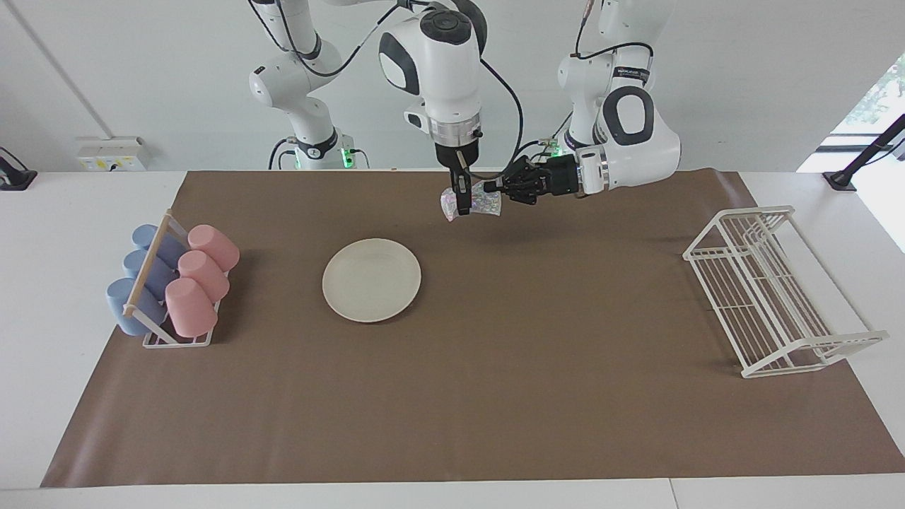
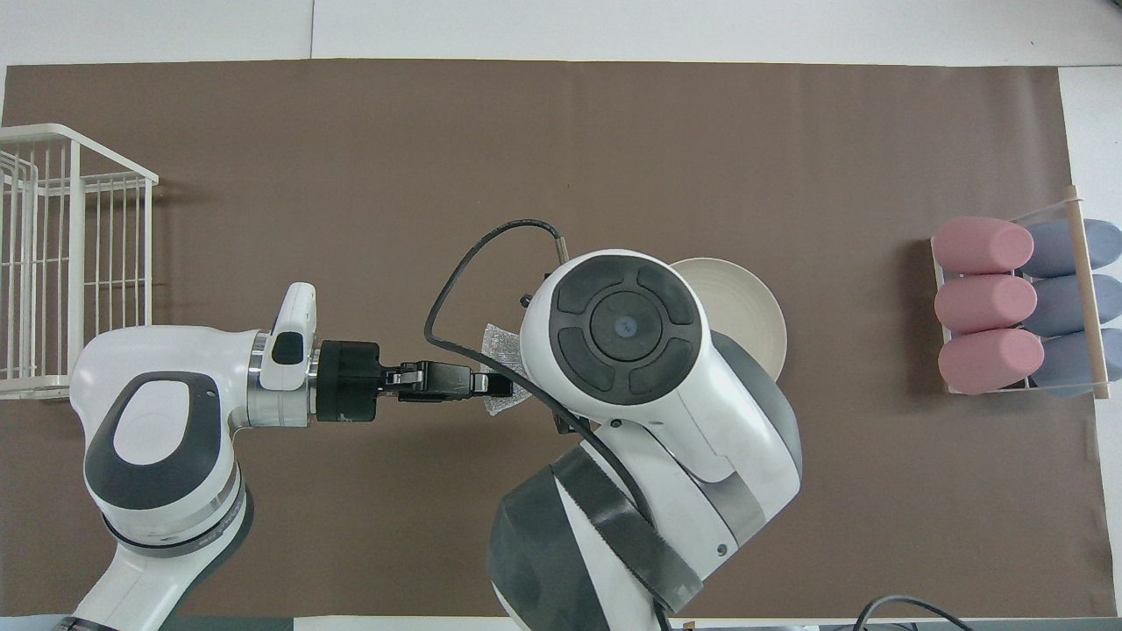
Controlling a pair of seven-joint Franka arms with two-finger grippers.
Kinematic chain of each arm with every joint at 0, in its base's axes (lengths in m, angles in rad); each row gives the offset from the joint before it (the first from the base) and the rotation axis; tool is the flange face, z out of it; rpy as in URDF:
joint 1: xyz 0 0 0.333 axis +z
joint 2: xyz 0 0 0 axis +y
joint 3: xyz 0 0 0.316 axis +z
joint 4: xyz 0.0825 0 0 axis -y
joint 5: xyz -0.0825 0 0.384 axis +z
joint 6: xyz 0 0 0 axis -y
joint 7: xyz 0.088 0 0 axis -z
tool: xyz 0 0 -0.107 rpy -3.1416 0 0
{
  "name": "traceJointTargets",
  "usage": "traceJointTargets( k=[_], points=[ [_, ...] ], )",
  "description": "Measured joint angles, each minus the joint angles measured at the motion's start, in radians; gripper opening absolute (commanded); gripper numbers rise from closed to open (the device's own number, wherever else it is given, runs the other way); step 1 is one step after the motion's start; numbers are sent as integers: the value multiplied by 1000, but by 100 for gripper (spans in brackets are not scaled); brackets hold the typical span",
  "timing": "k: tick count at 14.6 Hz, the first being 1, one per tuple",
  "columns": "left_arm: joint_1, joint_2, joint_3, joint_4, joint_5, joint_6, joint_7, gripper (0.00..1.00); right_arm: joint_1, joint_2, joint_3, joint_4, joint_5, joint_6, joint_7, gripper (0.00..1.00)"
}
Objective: Wipe plate with sponge
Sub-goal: 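Grasp the sponge with the left gripper while the right gripper releases, then withdraw the right gripper to the cup holder while the left gripper retreats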
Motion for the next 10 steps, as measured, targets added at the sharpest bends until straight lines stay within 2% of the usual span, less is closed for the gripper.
traceJointTargets(
  k=[2,5,10],
  points=[
    [0,0,4,0,0,1,-17,0,-24,-10,-1,0,0,-3,-102,100],
    [8,-1,13,11,38,15,-74,0,-95,-40,-2,-12,-1,-34,-392,100],
    [47,-4,24,129,345,17,-328,0,-251,-129,-6,-48,-3,-210,-933,100]
  ],
)
